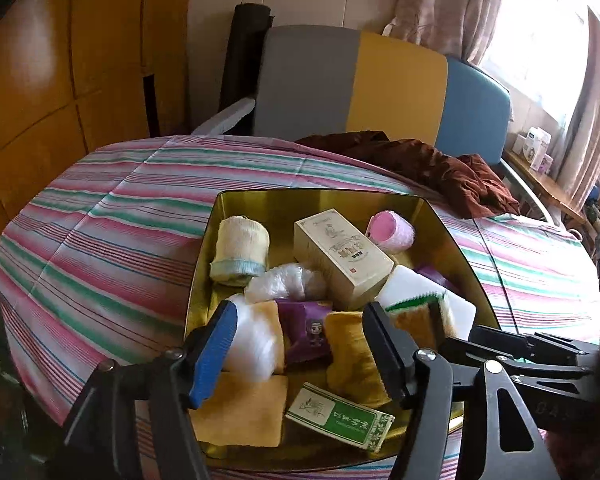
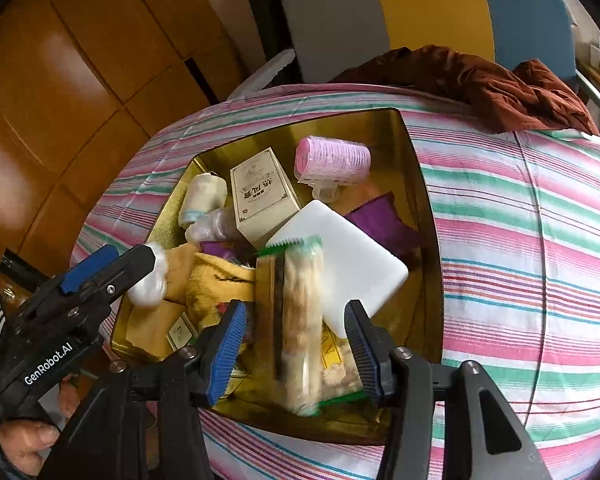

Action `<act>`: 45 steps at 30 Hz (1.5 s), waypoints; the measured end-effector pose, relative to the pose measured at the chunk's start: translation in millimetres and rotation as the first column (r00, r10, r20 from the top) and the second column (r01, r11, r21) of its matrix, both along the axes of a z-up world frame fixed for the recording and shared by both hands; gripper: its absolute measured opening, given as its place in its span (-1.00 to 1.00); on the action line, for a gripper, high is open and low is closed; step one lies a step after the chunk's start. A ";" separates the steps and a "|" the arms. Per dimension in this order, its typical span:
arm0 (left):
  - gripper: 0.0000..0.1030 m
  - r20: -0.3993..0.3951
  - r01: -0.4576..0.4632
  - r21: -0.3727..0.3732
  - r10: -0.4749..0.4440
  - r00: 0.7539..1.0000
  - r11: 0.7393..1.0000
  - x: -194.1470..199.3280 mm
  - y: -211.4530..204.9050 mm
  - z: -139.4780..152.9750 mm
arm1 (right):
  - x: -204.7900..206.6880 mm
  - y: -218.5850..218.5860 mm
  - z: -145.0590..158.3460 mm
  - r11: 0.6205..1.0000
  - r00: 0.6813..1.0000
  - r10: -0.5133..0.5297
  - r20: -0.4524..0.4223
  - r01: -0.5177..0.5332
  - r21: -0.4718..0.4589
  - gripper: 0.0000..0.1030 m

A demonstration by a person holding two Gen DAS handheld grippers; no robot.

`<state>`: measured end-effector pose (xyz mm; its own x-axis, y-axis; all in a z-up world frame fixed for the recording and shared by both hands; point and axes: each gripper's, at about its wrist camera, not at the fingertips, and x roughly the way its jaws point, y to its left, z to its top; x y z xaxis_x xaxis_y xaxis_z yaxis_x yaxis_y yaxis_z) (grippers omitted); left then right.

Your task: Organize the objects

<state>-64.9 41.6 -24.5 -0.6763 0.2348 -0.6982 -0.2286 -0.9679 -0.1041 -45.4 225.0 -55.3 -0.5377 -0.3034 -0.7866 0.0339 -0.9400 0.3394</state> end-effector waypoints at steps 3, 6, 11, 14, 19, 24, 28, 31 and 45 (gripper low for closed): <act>0.36 -0.008 -0.002 -0.002 0.002 1.000 1.000 3.6 0.3 2.6 | 2.8 1.1 1.1 1.000 1.000 -0.006 -0.005 0.006 0.004 0.00; 0.41 -0.018 -0.002 -0.005 0.002 1.000 1.000 7.3 0.2 5.2 | 6.8 1.9 3.4 1.000 1.000 -0.014 -0.016 0.014 0.014 0.00; 0.65 -0.021 -0.016 0.009 0.016 1.000 1.000 14.4 -4.8 8.1 | 14.2 -1.2 11.6 0.996 0.998 -0.033 -0.057 0.038 0.086 0.03; 0.80 -0.028 -0.030 0.015 0.031 0.999 0.999 19.8 -9.8 10.8 | 20.6 -3.1 19.1 0.987 0.994 -0.043 -0.098 0.057 0.150 0.11; 0.99 -0.057 -0.036 0.025 0.037 0.998 0.999 33.8 -15.5 17.3 | 32.5 -7.8 28.7 0.965 0.985 -0.050 -0.163 0.089 0.246 0.20; 0.99 -0.077 -0.065 -0.040 0.061 0.995 0.997 48.0 -8.7 20.9 | 47.3 -6.3 30.4 0.951 0.979 -0.070 -0.194 0.124 0.283 0.27; 0.99 -0.106 -0.100 -0.084 0.091 0.990 0.991 58.6 -0.5 24.9 | 58.9 0.3 27.4 0.946 0.976 -0.093 -0.198 0.149 0.288 0.27; 0.99 -0.123 -0.101 -0.075 0.091 0.988 0.992 66.7 4.7 30.1 | 65.4 6.0 23.6 0.945 0.976 -0.109 -0.190 0.161 0.284 0.27; 0.99 -0.121 -0.090 -0.040 0.085 0.989 0.995 78.0 7.2 36.3 | 73.3 4.4 22.3 0.945 0.976 -0.105 -0.192 0.158 0.287 0.27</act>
